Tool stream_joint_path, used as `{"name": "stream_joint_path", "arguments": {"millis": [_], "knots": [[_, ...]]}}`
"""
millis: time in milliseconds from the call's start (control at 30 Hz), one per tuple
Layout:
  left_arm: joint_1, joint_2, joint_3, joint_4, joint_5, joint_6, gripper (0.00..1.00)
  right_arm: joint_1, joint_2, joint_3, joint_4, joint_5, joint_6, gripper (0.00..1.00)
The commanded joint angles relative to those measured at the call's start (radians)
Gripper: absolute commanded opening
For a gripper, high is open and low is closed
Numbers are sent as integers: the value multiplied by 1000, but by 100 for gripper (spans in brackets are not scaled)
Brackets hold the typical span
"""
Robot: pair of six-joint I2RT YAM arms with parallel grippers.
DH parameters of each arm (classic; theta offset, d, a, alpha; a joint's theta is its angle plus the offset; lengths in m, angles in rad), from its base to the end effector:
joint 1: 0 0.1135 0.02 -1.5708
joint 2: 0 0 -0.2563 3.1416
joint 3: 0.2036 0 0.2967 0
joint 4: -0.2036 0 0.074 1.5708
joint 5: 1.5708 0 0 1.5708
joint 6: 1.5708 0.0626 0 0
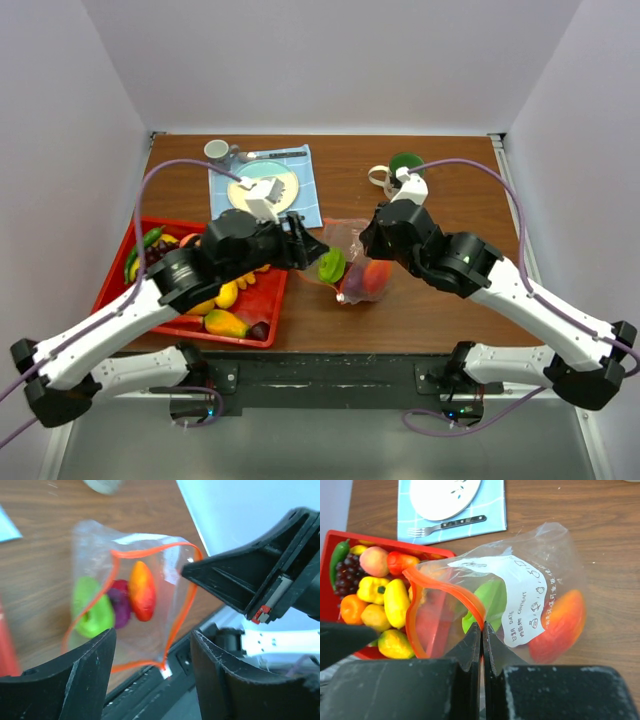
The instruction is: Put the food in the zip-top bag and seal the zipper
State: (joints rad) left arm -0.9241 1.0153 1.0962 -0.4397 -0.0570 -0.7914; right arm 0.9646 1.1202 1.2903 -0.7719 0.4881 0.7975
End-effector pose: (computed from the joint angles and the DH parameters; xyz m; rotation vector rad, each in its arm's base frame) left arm 0.1821 -0.2352 0.3666 0.0973 2.0862 -1.0555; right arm 0.1900 0.2226 0.3793 0.1000 2.1365 0.5250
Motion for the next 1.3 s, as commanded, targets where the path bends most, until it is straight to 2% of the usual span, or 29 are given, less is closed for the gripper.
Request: {"name": "stream_joint_path", "arguments": {"millis": [0,100,133,233,333,433,700,1100,1233,1267], "knots": [[28,-79,5,-227,-242,-44,66,-9,24,47,31,26,-23,0],[170,-127,-68,-292,-288,-77,70,-9,27,31,52,14,-26,0],[253,-136,-90,-304,-318,-86,70,-9,26,23,62,9,-26,0],[370,-132,-176,-332,-378,-107,73,-7,20,-5,85,-13,-24,0],[424,-109,-254,-341,-463,-138,77,-7,12,-35,103,-31,-23,0],[485,-63,-327,-300,-445,-138,78,-9,6,-63,120,-51,-18,0],[550,17,-444,-206,-425,-141,80,-7,-17,-108,135,-59,-21,0],[557,117,-518,-91,-383,-170,81,-9,-10,-111,145,-77,-27,0],[556,103,-518,-91,-380,-164,73,-9,-8,-108,141,-74,-27,0],[556,95,-516,-94,-379,-161,67,-9,-8,-106,140,-74,-27,0]]}}
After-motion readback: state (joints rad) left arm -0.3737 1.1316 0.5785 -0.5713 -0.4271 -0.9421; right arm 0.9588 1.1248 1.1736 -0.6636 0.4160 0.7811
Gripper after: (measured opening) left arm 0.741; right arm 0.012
